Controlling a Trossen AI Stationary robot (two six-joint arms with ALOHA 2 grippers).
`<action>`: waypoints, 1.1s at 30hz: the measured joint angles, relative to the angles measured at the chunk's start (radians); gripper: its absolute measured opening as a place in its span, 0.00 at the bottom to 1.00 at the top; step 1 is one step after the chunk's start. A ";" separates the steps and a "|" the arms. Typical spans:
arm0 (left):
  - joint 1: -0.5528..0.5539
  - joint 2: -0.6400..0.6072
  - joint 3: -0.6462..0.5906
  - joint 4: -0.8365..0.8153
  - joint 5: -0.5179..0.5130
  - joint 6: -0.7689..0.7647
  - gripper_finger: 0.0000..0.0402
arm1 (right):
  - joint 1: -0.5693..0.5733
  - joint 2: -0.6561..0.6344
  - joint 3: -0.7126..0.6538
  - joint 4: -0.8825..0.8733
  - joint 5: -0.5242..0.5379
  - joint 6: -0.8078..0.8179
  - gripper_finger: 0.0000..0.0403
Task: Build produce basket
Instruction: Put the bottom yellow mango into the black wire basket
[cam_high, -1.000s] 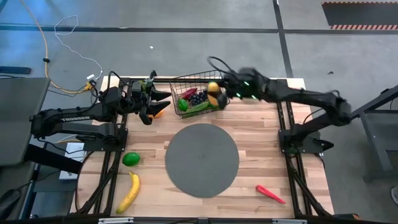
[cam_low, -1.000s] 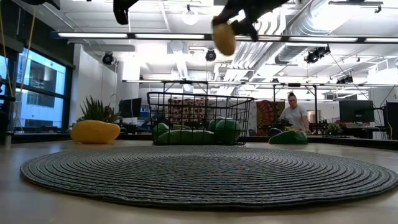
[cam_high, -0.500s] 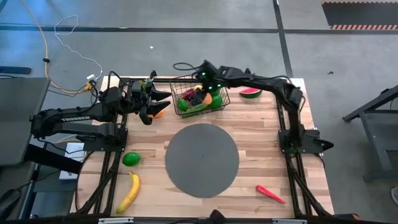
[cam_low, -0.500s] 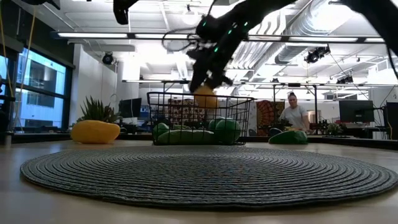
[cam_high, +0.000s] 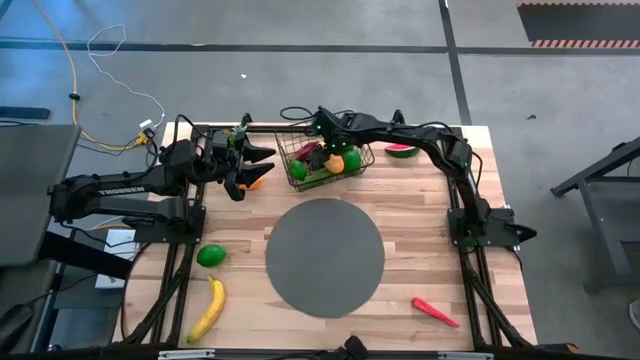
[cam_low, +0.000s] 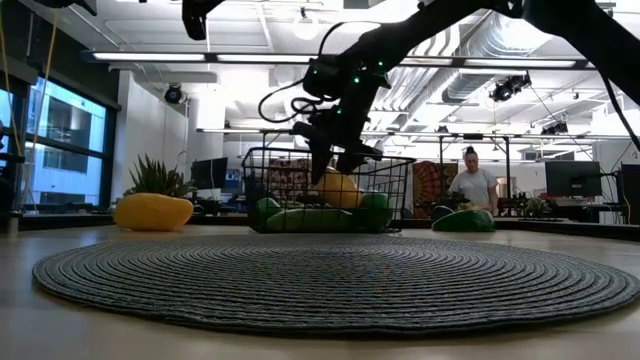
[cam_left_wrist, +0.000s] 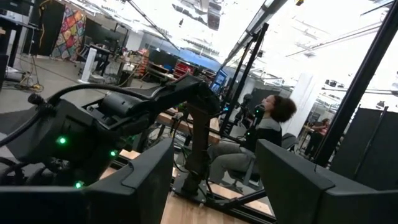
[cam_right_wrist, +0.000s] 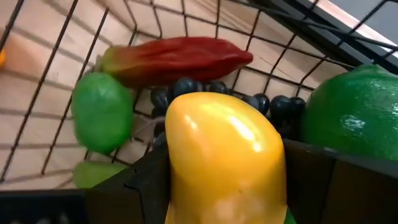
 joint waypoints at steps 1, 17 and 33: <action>0.000 0.000 0.000 0.000 0.000 0.000 0.54 | 0.000 0.000 0.000 0.002 -0.005 0.004 0.55; 0.000 0.000 0.000 -0.001 0.000 0.000 0.54 | 0.022 0.000 0.000 0.004 -0.049 0.042 0.55; 0.000 0.000 0.000 -0.002 0.002 -0.003 0.54 | 0.020 0.000 -0.001 0.049 -0.050 0.022 0.72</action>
